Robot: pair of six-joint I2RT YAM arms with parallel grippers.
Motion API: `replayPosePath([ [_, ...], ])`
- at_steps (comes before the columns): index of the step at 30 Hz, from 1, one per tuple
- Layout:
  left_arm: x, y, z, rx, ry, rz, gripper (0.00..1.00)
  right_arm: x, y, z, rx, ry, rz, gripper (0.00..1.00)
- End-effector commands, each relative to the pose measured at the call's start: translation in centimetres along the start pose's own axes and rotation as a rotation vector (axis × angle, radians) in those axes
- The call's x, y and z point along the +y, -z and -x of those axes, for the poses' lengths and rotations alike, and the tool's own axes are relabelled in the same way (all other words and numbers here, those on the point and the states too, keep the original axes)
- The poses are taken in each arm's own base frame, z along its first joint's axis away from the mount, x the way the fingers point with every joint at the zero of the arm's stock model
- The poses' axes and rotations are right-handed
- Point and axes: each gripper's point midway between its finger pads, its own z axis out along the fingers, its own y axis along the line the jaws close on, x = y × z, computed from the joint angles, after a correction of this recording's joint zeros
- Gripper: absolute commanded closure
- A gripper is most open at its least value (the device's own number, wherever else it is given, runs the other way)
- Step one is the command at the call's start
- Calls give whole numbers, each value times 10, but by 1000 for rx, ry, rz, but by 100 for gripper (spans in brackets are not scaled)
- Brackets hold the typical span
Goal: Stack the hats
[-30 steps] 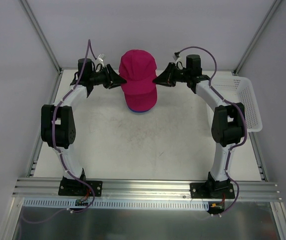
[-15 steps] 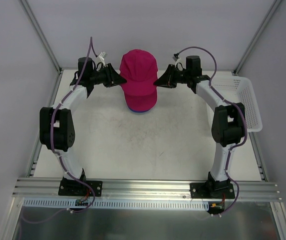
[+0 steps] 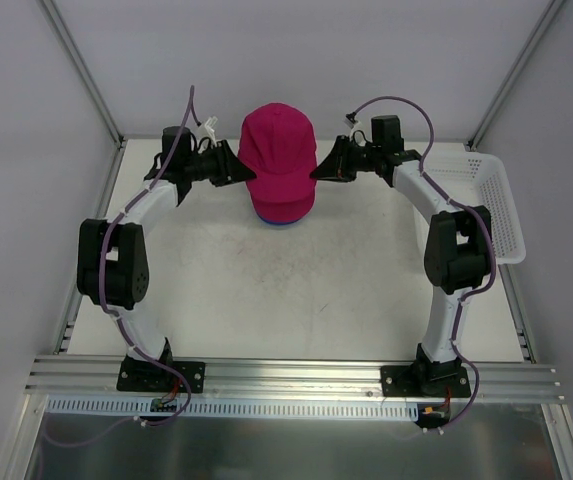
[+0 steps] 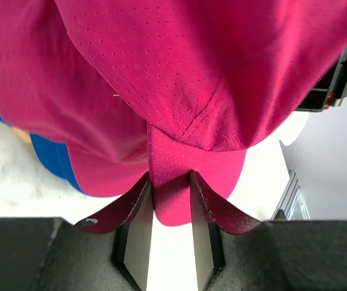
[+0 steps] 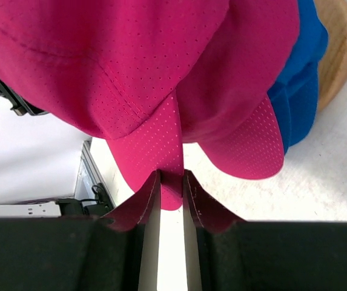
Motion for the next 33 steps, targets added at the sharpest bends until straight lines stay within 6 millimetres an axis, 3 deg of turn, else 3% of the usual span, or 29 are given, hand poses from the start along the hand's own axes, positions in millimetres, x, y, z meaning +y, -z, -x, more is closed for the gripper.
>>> replayPosePath([
  [1, -36, -8, -25, 66, -78, -99, 100, 30, 0, -8, 12, 74, 18, 100],
  [16, 18, -33, -56, 126, 77, 4, 100, -42, -20, -28, 95, -84, -124, 100],
  [33, 69, -47, -71, 102, 174, 106, 100, -85, -34, -27, 104, -116, -186, 100],
])
